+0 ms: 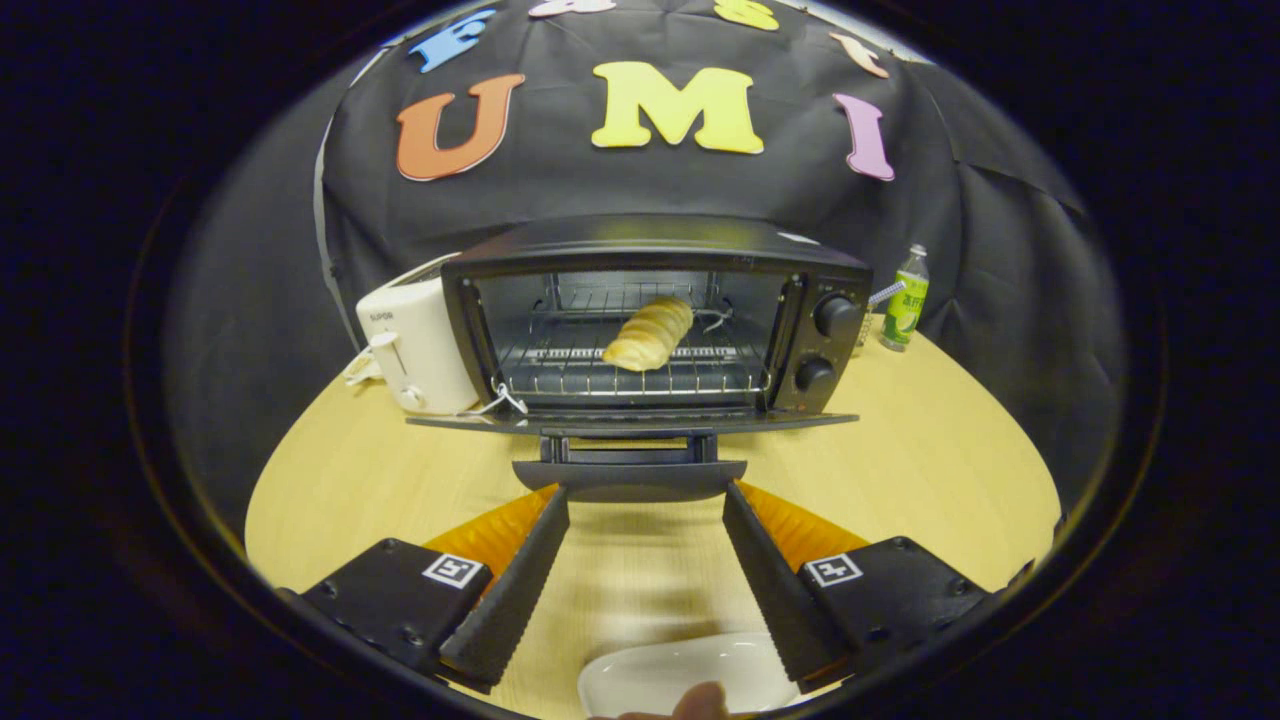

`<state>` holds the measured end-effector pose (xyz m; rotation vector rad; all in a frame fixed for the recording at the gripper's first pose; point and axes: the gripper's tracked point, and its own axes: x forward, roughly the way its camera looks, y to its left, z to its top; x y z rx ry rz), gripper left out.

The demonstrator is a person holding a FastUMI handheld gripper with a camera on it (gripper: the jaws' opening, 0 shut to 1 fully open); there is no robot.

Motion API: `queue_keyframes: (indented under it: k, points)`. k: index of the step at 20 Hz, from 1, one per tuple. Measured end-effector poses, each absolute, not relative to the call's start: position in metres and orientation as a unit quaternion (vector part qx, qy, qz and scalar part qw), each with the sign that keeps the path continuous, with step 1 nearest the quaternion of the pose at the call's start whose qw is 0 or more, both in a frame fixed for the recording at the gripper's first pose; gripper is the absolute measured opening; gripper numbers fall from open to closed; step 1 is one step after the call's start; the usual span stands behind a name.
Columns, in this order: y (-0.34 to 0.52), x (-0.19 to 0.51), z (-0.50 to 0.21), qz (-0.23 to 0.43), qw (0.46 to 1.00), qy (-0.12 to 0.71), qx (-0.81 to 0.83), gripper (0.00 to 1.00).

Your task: Open the toaster oven, put the food inside, and close the toaster oven door.

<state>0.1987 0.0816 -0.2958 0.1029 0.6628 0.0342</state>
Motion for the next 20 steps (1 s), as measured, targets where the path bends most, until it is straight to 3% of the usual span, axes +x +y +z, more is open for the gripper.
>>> queue_keyframes:
  k: [11, 20]
  points:
    - [0.075, 0.248, -0.239, 0.011, 0.964, 0.255, 0.077, 1.0]
    - [0.067, 0.182, -0.118, 0.013, 0.987, 0.155, 0.048, 1.0]
